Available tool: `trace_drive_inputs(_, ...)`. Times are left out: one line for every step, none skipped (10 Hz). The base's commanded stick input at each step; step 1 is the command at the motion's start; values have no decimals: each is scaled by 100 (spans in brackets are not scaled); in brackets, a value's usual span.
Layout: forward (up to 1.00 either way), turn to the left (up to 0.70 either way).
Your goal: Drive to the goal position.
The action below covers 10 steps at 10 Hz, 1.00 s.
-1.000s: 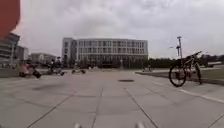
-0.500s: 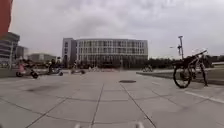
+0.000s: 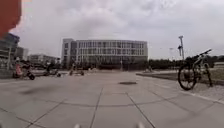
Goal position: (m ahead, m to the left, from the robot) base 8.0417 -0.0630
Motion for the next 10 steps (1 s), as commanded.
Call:
trace_drive_inputs(50, 0)
trace_drive_inputs(50, 0)
trace_drive_inputs(50, 0)
trace_drive_inputs(50, 0)
trace_drive_inputs(50, 0)
trace_drive_inputs(50, 0)
trace_drive_inputs(50, 0)
trace_drive_inputs(50, 0)
trace_drive_inputs(50, 0)
trace_drive_inputs(50, 0)
